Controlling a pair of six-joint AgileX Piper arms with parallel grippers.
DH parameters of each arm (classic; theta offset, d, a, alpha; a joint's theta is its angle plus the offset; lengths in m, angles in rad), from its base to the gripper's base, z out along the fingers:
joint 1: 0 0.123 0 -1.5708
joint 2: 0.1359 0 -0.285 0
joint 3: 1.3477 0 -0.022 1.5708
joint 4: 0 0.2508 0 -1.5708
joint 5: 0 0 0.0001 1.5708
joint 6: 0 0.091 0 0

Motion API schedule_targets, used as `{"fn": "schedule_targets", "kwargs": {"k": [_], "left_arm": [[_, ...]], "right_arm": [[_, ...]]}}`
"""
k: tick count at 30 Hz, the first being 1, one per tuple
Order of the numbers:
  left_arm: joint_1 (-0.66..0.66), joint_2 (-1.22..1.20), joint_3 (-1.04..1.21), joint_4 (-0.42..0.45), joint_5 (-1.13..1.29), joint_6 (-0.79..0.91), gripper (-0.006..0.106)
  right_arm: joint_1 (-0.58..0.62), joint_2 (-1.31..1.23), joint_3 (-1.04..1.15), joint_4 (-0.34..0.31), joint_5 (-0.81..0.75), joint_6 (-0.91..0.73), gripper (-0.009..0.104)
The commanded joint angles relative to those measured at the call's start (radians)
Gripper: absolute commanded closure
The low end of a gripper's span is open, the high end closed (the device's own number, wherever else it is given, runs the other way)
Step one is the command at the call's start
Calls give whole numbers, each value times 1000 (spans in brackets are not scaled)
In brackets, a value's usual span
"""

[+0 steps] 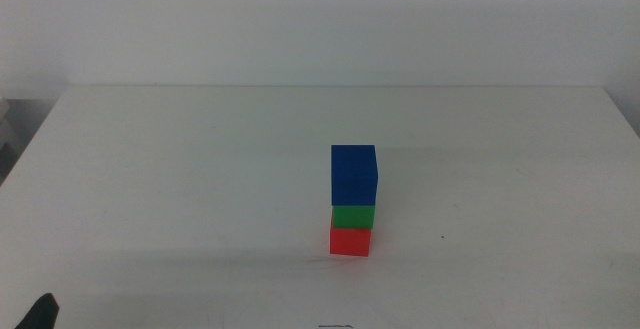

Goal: Stack red cubes first, then green, then blue cubes in a specific spot.

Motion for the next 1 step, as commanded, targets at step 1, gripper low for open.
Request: {"fn": "schedule_targets", "kwargs": {"k": [1], "left_arm": [[0, -22, -3, -8, -73, -8, 7]], "right_arm": [[-5, -22, -18, -17, -69, -12, 11]]}}
